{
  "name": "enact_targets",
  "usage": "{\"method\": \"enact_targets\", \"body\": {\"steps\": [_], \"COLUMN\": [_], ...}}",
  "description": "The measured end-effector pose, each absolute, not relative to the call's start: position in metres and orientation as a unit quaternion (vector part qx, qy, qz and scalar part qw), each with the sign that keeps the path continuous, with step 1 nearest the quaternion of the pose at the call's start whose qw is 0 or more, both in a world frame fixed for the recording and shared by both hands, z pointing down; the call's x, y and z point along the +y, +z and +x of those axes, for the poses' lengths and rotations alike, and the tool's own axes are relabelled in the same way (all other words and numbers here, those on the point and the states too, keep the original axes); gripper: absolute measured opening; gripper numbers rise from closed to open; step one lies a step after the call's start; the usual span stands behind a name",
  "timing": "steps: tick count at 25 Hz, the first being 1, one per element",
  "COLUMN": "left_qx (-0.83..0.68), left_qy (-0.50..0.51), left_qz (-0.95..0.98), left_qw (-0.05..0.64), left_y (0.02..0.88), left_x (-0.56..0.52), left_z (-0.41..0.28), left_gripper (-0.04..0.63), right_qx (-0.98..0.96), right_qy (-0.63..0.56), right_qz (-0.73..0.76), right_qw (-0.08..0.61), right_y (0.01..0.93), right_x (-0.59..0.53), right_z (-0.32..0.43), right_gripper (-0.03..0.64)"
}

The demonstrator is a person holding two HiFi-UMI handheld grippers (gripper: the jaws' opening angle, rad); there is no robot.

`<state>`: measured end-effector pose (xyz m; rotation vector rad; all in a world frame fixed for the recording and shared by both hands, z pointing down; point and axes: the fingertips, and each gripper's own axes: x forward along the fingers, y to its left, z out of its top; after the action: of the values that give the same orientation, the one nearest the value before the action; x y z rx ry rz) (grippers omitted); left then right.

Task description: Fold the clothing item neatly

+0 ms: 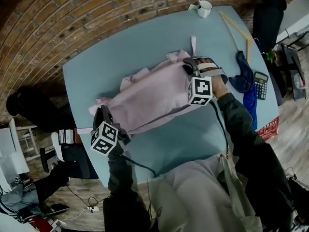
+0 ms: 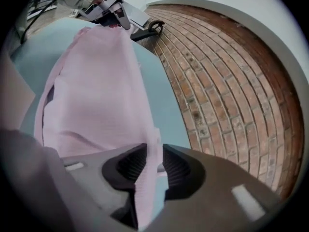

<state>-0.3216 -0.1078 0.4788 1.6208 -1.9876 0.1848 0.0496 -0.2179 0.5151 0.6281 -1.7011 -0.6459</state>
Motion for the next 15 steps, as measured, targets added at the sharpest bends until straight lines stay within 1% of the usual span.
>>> {"method": "enact_targets", "body": {"steps": [1,3,4,6,8,9,10,12,15], "left_qx": [-0.745,-0.744,-0.742,-0.736,-0.715,-0.701,-0.687,-0.663,-0.649], "left_qy": [0.075,0.096,0.109,0.131,0.16,0.175,0.188,0.204,0.212], "left_qz": [0.597,0.595,0.598,0.614,0.643,0.658,0.672,0.69,0.686], "left_qw": [0.287,0.288,0.282,0.253,0.223,0.212,0.204,0.21,0.252], "left_y": [0.486,0.493,0.493,0.486,0.482,0.482,0.484,0.499,0.526], "left_x": [-0.108,-0.107,-0.105,-0.093,-0.077,-0.068,-0.061,-0.051,-0.038], "left_z": [-0.326,-0.332,-0.333,-0.325,-0.303,-0.289,-0.275,-0.252,-0.236], "left_gripper": [0.133,0.162,0.193,0.193,0.185,0.15,0.137,0.102,0.096], "right_qx": [-0.727,-0.731,-0.733,-0.737,-0.738,-0.736,-0.734,-0.74,-0.76], "right_qy": [-0.264,-0.238,-0.225,-0.198,-0.177,-0.178,-0.184,-0.181,-0.119], "right_qz": [0.274,0.289,0.3,0.321,0.33,0.333,0.336,0.334,0.304], "right_qw": [0.572,0.57,0.568,0.561,0.561,0.562,0.561,0.555,0.563], "right_y": [0.521,0.526,0.525,0.519,0.511,0.506,0.501,0.505,0.547], "right_x": [-0.222,-0.226,-0.226,-0.216,-0.194,-0.181,-0.168,-0.147,-0.128], "right_z": [0.051,0.06,0.067,0.081,0.092,0.096,0.098,0.099,0.097], "right_gripper": [0.117,0.166,0.169,0.169,0.169,0.169,0.169,0.167,0.167]}}
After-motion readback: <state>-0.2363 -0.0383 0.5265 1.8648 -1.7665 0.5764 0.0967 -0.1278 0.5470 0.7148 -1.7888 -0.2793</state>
